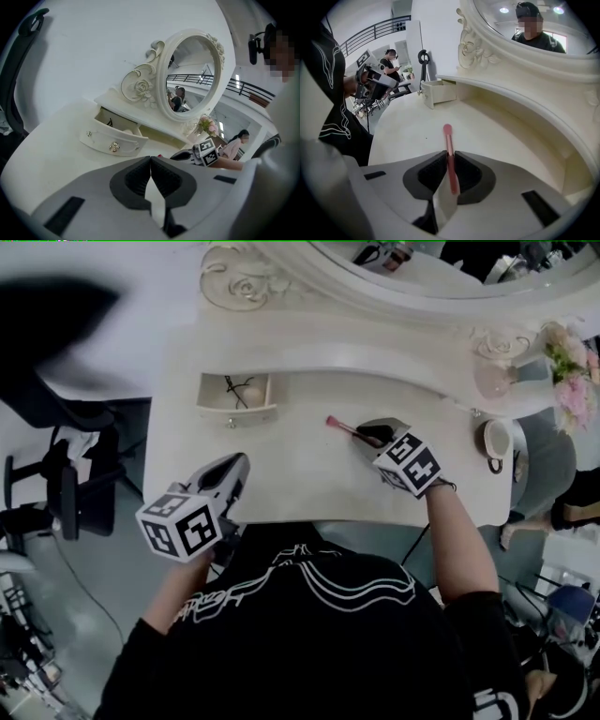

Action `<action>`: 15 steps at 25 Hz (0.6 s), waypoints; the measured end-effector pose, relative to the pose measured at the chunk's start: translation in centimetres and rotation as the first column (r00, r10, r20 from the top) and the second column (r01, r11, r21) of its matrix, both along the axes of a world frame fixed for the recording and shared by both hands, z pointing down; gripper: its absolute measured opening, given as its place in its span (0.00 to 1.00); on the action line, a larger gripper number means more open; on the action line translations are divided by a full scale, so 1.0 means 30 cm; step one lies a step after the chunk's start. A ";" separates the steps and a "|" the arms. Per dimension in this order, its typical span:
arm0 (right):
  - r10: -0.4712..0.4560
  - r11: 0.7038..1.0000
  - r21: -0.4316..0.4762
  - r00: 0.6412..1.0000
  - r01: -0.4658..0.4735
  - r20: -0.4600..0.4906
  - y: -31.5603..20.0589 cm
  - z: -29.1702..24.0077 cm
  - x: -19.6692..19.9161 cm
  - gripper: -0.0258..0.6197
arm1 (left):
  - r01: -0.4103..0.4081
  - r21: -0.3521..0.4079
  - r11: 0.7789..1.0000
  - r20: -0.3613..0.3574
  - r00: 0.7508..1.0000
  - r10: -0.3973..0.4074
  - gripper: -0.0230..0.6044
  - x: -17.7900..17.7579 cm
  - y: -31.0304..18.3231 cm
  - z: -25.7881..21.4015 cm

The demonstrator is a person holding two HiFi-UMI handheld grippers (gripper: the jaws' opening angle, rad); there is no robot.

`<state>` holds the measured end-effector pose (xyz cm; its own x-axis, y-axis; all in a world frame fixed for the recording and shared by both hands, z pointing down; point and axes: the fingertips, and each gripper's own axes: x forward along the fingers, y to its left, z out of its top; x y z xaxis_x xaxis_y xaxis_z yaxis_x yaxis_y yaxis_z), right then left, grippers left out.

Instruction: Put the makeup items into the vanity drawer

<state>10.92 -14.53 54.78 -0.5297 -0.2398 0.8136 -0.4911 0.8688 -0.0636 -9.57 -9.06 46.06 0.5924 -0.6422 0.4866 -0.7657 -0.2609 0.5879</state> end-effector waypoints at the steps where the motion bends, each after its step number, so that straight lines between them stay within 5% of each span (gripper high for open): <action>1: 0.003 1.000 0.000 1.000 -0.003 0.001 0.000 0.001 0.001 0.15 | -0.006 0.001 1.000 -0.002 1.000 0.006 0.07 0.007 -0.003 0.002; 15: 0.035 0.999 0.008 0.999 -0.035 0.033 -0.024 -0.073 -0.039 0.14 | -0.014 -0.015 1.000 -0.004 1.000 0.014 0.07 -0.021 -0.038 0.021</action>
